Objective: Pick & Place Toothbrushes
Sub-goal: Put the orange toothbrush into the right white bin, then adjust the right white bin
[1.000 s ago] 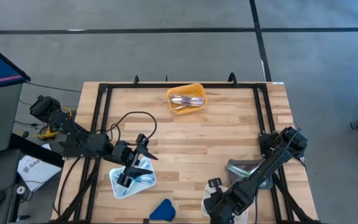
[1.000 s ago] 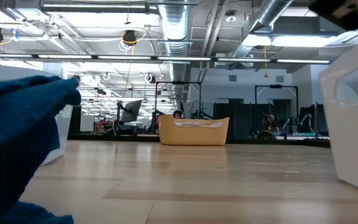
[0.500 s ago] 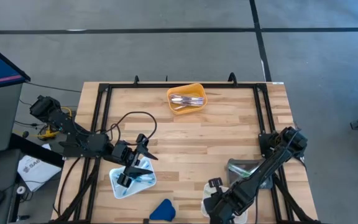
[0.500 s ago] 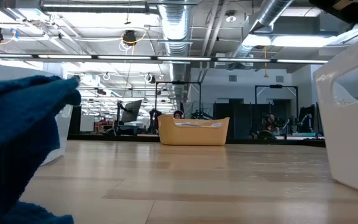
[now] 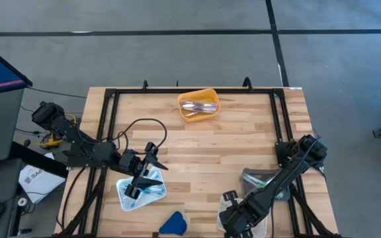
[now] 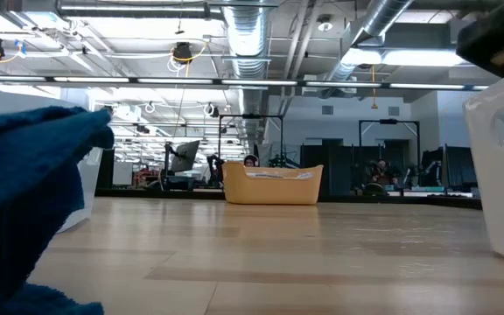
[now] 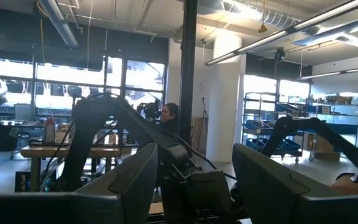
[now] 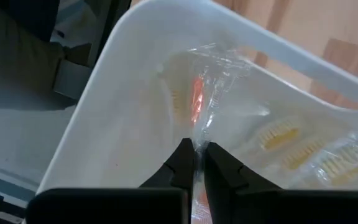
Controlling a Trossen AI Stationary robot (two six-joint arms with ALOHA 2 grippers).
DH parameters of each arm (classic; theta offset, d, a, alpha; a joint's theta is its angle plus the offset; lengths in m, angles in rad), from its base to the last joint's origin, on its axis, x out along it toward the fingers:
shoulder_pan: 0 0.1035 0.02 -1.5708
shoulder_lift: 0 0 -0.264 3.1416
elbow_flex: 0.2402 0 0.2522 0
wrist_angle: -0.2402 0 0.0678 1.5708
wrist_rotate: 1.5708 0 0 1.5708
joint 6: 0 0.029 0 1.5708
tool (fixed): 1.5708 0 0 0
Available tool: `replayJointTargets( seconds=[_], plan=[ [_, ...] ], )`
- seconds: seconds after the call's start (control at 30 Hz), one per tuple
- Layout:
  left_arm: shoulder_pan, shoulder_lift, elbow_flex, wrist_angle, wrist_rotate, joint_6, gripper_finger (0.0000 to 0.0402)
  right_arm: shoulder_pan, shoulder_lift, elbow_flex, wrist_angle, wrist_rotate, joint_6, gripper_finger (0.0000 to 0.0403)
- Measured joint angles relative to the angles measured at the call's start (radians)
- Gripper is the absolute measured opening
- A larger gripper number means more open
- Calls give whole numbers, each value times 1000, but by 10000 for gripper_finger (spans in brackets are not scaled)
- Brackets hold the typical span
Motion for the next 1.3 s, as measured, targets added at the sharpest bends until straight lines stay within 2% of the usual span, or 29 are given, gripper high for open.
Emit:
replayJointTargets(
  seconds=[0.47, 0.63, 0.77, 0.9, 1.1, 1.2, 1.3],
  plan=[
    [0, 0, 0, 0, 0, 0, 204, -30, 0, -13, 30, 4, 58, 48],
    [0, 0, 0, 0, 0, 0, 204, -36, 0, -13, 90, 5, 60, 65],
    [0, 0, 0, 0, 0, 0, 204, -45, 0, -13, 135, 5, 60, 91],
    [0, 0, 0, 0, 0, 0, 204, -50, 0, -13, 136, 5, 74, 134],
    [0, 0, 0, 0, 0, 0, 204, -67, 0, 75, -12, -21, 108, 180],
    [0, 0, 0, 0, 0, 0, 204, -75, 0, 139, -106, -20, 111, 184],
    [0, 0, 0, -1, 0, 0, 204, -78, 0, 196, -128, 18, 68, 179]
  ],
)
